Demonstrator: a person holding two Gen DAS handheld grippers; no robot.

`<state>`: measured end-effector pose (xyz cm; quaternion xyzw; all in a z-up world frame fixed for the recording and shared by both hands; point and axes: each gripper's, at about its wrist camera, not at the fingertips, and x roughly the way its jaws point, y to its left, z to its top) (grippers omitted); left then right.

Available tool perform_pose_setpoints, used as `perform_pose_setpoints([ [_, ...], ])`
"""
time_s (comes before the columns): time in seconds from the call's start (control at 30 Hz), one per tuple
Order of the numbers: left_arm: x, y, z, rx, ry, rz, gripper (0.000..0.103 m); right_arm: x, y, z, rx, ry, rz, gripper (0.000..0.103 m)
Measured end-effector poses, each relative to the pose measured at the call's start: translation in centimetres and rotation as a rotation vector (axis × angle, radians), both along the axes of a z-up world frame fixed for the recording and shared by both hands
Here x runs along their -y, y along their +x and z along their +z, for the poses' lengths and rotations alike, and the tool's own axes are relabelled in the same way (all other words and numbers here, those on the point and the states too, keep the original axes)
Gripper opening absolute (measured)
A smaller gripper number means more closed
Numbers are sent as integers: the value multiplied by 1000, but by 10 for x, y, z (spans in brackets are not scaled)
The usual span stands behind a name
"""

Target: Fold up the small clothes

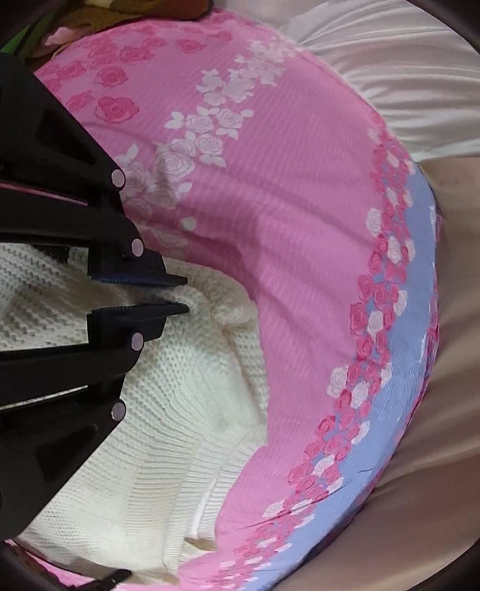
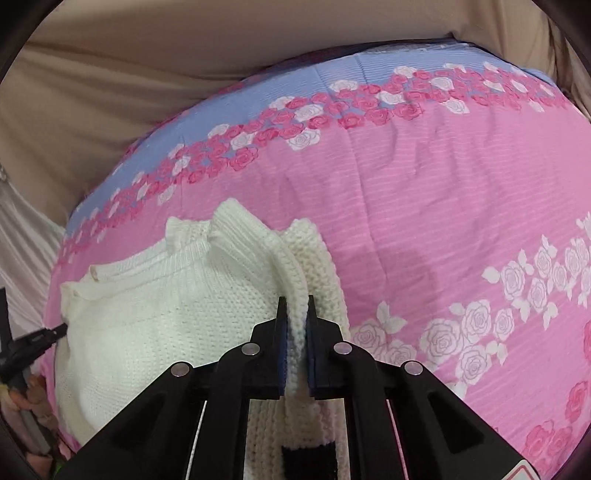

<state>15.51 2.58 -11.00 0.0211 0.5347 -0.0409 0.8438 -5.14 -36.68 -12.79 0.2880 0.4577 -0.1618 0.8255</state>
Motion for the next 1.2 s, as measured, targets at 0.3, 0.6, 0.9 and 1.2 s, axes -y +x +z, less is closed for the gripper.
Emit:
perform_pose_setpoints([
  [0.3,-9,0,6,-14,-56,19,11,-3,-2,11,-8,-39,-2,17],
  [0.6,-77,-56,23,-94,-289,112,21,-81,-59,60,105,-99,204,11],
  [0.9,-69,-111,-9,-136,-97,30,23,-48,-83,-15,-34,-29,106,0],
  [1.2,-99,-111,0,-154,-192,115,23,-72,-85,5,-55,-112,146,0],
])
